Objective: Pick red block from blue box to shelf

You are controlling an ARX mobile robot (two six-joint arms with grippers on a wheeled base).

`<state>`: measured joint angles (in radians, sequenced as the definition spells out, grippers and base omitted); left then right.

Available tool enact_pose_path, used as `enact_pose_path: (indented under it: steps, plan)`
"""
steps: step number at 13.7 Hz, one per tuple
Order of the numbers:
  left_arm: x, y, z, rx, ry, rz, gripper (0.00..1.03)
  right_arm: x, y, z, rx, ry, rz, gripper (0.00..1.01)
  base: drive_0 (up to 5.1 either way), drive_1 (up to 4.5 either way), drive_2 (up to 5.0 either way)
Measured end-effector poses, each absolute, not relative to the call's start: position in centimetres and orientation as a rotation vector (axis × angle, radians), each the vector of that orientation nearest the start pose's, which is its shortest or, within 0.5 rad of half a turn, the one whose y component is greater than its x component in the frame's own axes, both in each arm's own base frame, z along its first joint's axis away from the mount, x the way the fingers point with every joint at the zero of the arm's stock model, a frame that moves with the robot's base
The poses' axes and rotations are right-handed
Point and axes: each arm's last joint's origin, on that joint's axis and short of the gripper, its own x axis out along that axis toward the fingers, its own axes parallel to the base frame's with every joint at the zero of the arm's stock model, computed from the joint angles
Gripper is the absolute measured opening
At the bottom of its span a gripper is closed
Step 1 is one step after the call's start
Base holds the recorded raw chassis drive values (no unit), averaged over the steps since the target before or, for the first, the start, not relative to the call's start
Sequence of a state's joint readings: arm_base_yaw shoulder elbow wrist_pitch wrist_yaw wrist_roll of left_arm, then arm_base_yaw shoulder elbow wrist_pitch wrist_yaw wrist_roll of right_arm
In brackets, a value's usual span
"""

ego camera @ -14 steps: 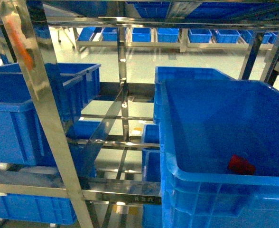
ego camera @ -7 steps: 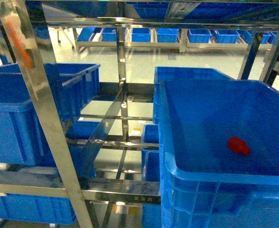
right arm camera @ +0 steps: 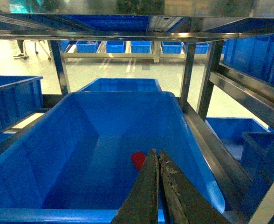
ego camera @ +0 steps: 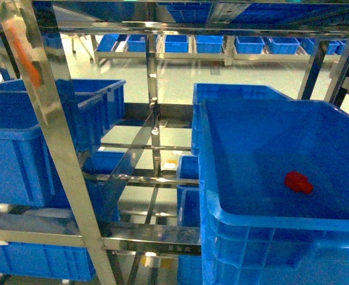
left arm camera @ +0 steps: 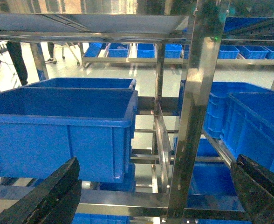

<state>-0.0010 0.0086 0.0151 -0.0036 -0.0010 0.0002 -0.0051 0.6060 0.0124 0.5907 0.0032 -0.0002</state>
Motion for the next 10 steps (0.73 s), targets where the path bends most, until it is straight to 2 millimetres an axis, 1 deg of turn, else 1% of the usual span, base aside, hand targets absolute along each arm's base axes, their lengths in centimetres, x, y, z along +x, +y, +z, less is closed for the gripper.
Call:
enact_pose_path:
  steps: [10]
  plan:
    - [9.7,0.0,16.8,0.0,-0.003,0.0,0.98,11.4,-0.1,17.1,0.0,-0.014,-0.009,0.02,0.0,0.0,0.0]
